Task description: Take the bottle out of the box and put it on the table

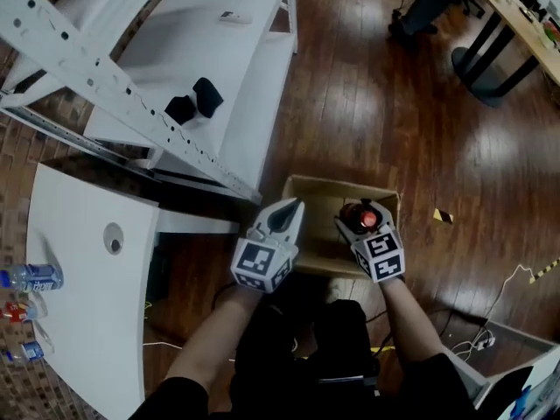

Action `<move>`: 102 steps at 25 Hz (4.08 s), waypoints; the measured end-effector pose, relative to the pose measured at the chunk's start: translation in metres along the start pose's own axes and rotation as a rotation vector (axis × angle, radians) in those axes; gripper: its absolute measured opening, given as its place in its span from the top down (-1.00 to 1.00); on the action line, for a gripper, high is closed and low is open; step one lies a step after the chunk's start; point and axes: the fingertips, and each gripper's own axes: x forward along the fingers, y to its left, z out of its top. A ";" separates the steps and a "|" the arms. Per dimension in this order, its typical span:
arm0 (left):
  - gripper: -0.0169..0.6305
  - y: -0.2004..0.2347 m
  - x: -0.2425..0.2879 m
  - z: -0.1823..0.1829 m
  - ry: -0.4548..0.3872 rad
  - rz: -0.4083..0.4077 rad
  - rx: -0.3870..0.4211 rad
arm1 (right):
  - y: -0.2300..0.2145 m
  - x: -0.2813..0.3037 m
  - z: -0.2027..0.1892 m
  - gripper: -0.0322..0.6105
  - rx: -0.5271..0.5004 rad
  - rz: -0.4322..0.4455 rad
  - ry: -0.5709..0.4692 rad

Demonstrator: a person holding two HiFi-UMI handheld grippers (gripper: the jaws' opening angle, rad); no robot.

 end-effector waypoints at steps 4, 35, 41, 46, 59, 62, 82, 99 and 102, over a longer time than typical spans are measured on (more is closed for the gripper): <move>0.94 -0.040 -0.025 0.084 -0.001 -0.034 -0.009 | 0.005 -0.085 0.069 -0.13 0.011 -0.015 -0.024; 0.94 -0.045 -0.303 0.393 -0.248 0.128 0.153 | 0.230 -0.305 0.380 -0.12 -0.196 0.217 -0.346; 0.93 0.009 -0.403 0.389 -0.272 0.420 0.153 | 0.341 -0.261 0.406 -0.12 -0.343 0.506 -0.329; 0.94 0.034 -0.516 0.371 -0.301 0.728 0.111 | 0.440 -0.235 0.414 -0.12 -0.477 0.759 -0.312; 0.94 -0.037 -0.746 0.281 -0.311 1.350 -0.058 | 0.671 -0.270 0.332 -0.12 -0.705 1.313 -0.164; 0.93 -0.052 -0.784 0.269 -0.334 1.418 -0.083 | 0.707 -0.284 0.310 -0.12 -0.752 1.366 -0.127; 0.94 -0.037 -0.943 0.157 -0.328 1.512 -0.227 | 0.861 -0.204 0.180 -0.12 -0.946 1.250 0.079; 0.94 0.000 -0.947 0.081 -0.265 1.463 -0.366 | 0.869 -0.153 0.136 -0.12 -0.970 1.203 0.095; 0.94 -0.001 -0.943 0.069 -0.258 1.470 -0.391 | 0.869 -0.153 0.135 -0.12 -0.952 1.217 0.085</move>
